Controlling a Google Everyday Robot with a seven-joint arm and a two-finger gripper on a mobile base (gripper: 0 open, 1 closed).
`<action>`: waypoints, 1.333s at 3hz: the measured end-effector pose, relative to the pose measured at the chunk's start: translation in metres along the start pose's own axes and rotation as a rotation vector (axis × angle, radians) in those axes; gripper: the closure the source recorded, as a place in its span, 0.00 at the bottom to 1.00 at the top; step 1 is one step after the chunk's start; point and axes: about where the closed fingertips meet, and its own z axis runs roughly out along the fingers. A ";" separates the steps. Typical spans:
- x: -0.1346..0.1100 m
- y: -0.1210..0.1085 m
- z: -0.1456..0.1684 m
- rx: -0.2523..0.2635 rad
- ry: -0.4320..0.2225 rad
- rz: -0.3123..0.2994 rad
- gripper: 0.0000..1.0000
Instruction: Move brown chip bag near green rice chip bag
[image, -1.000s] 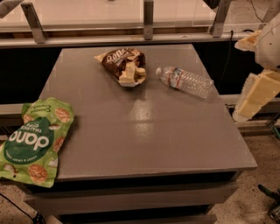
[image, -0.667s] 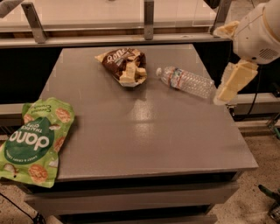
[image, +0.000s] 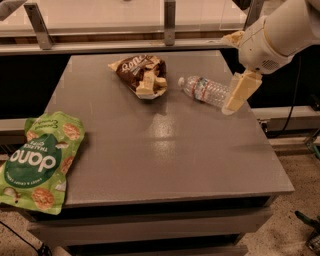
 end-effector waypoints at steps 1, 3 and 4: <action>-0.013 -0.008 0.010 0.010 -0.048 -0.085 0.00; -0.066 -0.037 0.083 -0.040 -0.181 -0.349 0.00; -0.076 -0.043 0.116 -0.057 -0.198 -0.381 0.00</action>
Offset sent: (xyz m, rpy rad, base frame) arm 0.0758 0.1014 -0.0237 0.0007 -0.1353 0.4743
